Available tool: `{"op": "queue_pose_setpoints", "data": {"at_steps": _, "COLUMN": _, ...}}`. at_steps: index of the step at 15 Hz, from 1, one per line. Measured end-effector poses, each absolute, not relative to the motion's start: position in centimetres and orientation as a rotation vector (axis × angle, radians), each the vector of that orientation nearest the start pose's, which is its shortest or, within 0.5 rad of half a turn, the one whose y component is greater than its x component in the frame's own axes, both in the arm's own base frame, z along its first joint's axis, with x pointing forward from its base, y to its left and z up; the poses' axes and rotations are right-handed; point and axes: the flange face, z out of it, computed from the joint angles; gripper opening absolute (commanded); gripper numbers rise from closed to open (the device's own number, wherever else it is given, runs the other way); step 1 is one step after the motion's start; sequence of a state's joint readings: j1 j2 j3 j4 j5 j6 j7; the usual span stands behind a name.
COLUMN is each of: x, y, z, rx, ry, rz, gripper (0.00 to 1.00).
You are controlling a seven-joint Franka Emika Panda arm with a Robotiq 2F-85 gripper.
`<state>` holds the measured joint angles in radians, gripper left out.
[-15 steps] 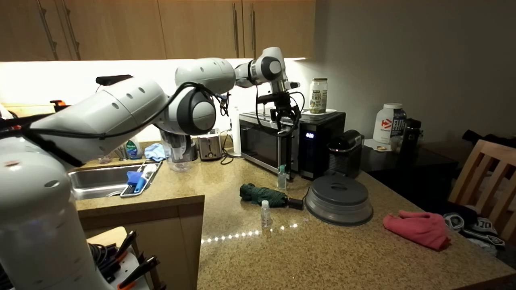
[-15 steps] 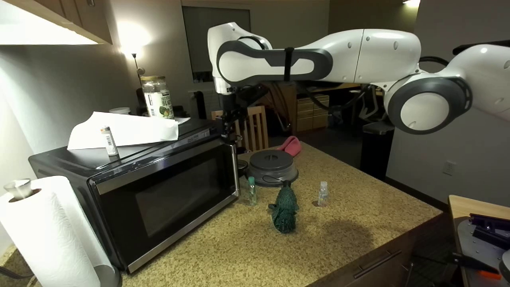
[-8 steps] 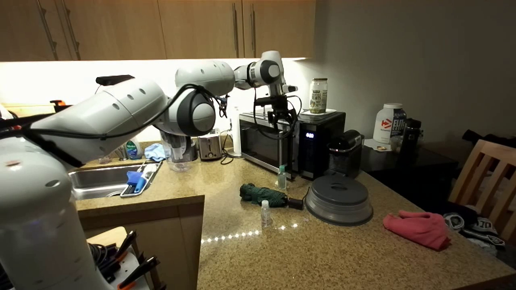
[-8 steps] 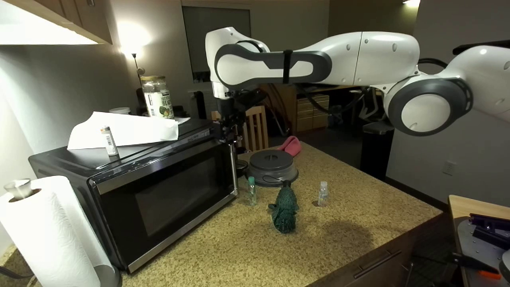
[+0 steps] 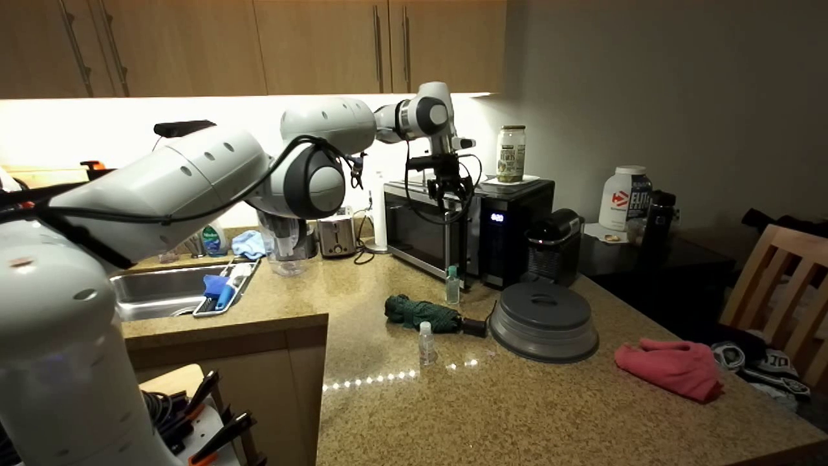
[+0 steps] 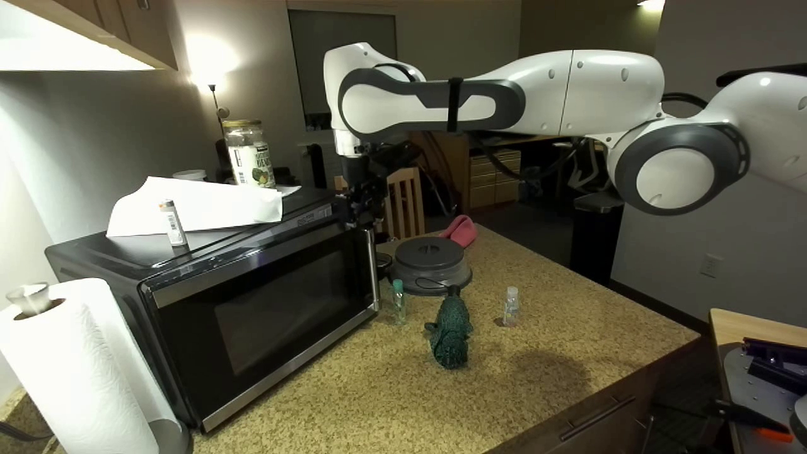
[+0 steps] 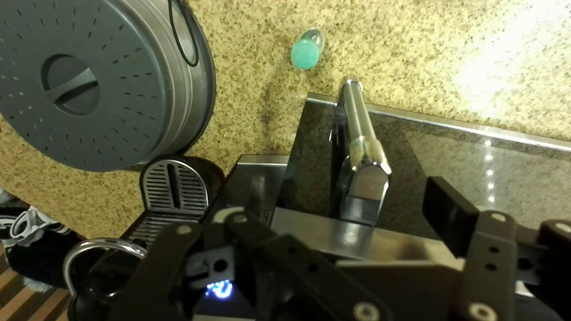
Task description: Open the microwave
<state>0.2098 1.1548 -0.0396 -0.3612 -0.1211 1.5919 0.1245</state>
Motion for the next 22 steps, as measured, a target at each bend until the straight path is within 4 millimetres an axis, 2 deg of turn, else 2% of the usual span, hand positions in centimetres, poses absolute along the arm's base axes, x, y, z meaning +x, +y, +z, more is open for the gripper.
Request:
{"op": "queue_pose_setpoints", "data": {"at_steps": 5, "x": 78.3, "y": 15.0, "z": 38.4, "rx": -3.279, "ry": -0.127, "rz": -0.149, "gripper": 1.00}}
{"op": "queue_pose_setpoints", "data": {"at_steps": 9, "x": 78.2, "y": 15.5, "z": 36.8, "rx": -3.279, "ry": -0.139, "rz": -0.109, "gripper": 1.00}}
{"op": "queue_pose_setpoints", "data": {"at_steps": 10, "x": 78.2, "y": 15.6, "z": 36.3, "rx": -3.278, "ry": -0.142, "rz": -0.094, "gripper": 0.92}}
{"op": "queue_pose_setpoints", "data": {"at_steps": 11, "x": 78.2, "y": 15.7, "z": 35.9, "rx": -3.278, "ry": -0.144, "rz": -0.081, "gripper": 0.73}}
{"op": "queue_pose_setpoints", "data": {"at_steps": 15, "x": 78.2, "y": 15.9, "z": 34.6, "rx": -3.279, "ry": -0.149, "rz": -0.054, "gripper": 0.47}}
{"op": "queue_pose_setpoints", "data": {"at_steps": 20, "x": 78.2, "y": 15.6, "z": 34.4, "rx": -3.282, "ry": -0.145, "rz": -0.051, "gripper": 0.13}}
{"op": "queue_pose_setpoints", "data": {"at_steps": 22, "x": 78.3, "y": 15.4, "z": 34.4, "rx": -3.284, "ry": -0.141, "rz": -0.050, "gripper": 0.06}}
